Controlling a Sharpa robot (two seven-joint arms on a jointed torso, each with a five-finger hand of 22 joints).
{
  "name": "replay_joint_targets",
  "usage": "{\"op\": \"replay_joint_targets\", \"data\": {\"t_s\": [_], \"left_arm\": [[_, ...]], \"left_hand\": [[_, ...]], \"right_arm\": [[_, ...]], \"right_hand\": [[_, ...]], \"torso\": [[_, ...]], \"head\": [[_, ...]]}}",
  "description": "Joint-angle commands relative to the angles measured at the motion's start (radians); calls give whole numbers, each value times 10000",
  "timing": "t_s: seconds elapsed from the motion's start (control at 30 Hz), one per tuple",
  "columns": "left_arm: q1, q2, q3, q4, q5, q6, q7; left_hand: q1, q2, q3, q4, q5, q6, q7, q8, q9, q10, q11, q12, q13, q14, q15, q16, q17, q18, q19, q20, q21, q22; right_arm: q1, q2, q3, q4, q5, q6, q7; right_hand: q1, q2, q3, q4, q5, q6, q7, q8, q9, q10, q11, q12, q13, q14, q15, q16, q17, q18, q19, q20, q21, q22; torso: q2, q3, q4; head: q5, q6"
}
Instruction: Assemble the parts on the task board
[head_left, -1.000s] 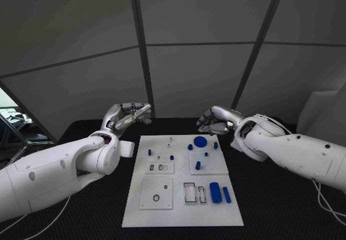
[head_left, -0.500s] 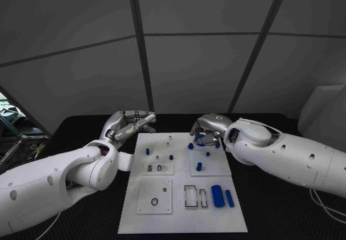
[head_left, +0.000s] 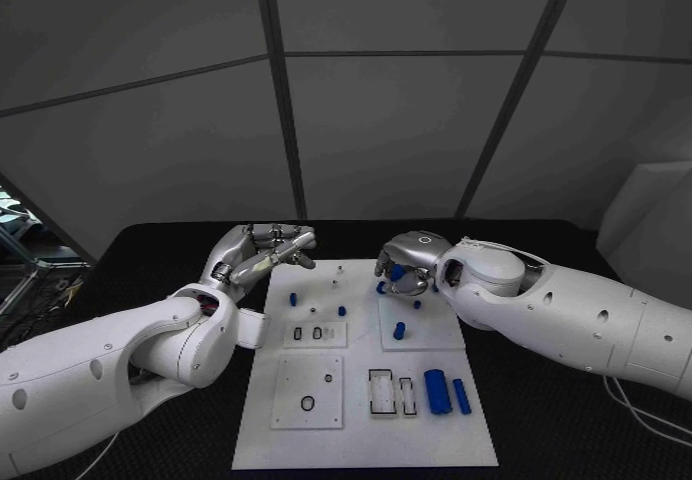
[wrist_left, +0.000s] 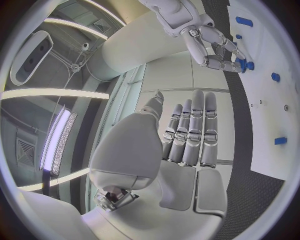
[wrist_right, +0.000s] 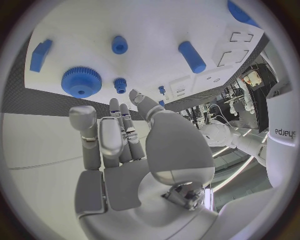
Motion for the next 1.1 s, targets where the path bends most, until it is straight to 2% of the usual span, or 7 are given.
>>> {"op": "replay_joint_targets", "data": {"t_s": [0.03, 0.27, 0.4, 0.67, 0.93, 1.1], "left_arm": [[13, -11, 13, 49, -44, 175, 68], [13, -38, 14, 79, -16, 197, 77], [13, -57, 15, 87, -12, 212, 79], [13, -99, 16, 95, 2, 245, 86], [13, -105, 16, 67, 20, 238, 73], [14, -102, 17, 57, 44, 228, 63]], "left_hand": [[-80, 65, -19, -53, -39, -20, 89, -54, -6, -34, 68, -63, -2, -64, 24, -72, -17, -155, -74, 33, -45, -14], [-80, 73, -17, -57, -38, -25, 94, -61, -7, -40, 72, -70, -2, -66, 27, -88, -23, -154, -81, 37, -49, -16], [-80, 83, -14, -62, -39, -33, 100, -69, -8, -50, 78, -79, -3, -66, 31, -106, -29, -152, -88, 41, -54, -18], [-85, 95, -12, -64, -38, -40, 108, -78, -8, -62, 85, -91, -4, -67, 36, -126, -36, -151, -97, 47, -59, -20], [-108, 131, -10, -58, -38, -50, 120, -94, -9, -81, 96, -110, -4, -67, 48, -165, -49, -150, -115, 59, -69, -25], [-113, 137, -9, -57, -38, -53, 124, -97, -9, -86, 99, -114, -4, -69, 51, -174, -53, -150, -120, 62, -72, -26]], "right_arm": [[28, 61, 5, -74, -294, 298, -124], [28, 184, -2, -227, -317, 393, -126], [28, 238, -13, -284, -332, 446, -126], [28, 275, -29, -371, -406, 534, -135], [28, 342, -36, -410, -423, 529, -77], [28, 364, -41, -446, -429, 464, -53]], "right_hand": [[-9, -60, 75, -10, -43, -76, 4, -48, 0, -93, 2, -52, 11, 433, 28, 62, 77, -67, 112, 0, 59, 78], [14, -58, 112, 12, -43, -87, 5, -45, 2, -97, 3, -50, 15, 429, 26, 146, 162, -78, 134, 6, 132, 168], [23, -44, 143, 41, -53, -88, 8, -39, 5, -88, 1, -44, 20, 428, 28, 219, 241, -87, 154, 8, 194, 247], [48, -21, 188, 67, -59, -65, 8, -25, 13, -94, 1, -47, 22, 423, 29, 280, 298, -94, 162, 12, 245, 307], [160, 155, 435, 182, -1, 199, 41, 76, 65, 146, -50, 16, 63, 401, -3, 461, 458, -117, 202, -4, 439, 545], [225, 260, 632, 257, -113, 459, 46, 162, 108, 416, -84, 68, 100, 398, -30, 580, 578, -147, 259, -22, 596, 759]], "torso": [[61, -13, 26], [104, -11, 48], [109, -9, 30], [124, -10, 31], [146, -10, 31], [155, -11, 39]], "head": [[-16, -1], [-8, -5], [3, -62], [9, -69], [35, -120], [44, -150]]}}
